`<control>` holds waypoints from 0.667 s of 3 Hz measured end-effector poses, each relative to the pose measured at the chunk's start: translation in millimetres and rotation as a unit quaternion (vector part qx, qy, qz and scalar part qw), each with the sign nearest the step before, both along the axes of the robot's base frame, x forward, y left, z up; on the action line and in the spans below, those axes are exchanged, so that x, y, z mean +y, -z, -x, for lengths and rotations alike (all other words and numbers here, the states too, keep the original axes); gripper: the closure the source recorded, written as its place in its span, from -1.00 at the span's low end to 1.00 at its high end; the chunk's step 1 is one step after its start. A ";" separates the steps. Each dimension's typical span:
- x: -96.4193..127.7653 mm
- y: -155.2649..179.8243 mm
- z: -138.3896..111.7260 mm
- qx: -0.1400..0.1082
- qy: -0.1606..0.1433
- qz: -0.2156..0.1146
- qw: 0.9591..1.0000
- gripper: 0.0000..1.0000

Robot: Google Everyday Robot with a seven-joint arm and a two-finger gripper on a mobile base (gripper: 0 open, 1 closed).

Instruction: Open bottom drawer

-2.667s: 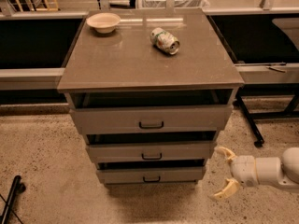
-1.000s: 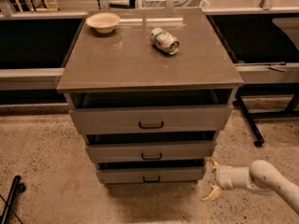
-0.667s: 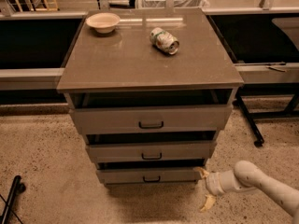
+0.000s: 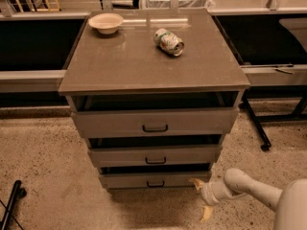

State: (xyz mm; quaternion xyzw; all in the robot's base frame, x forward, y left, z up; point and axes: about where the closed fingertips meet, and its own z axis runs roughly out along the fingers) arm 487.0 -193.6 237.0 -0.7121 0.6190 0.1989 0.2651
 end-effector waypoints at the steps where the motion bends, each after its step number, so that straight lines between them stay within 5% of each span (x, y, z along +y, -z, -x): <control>1: 8.1 9.2 -26.0 -0.024 0.014 0.011 1.000 -1.00; 2: 8.3 16.4 -55.7 -0.045 0.034 0.026 0.998 -1.00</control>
Offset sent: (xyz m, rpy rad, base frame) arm 0.0964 0.0029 -0.0212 -0.0950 -0.1502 -0.1264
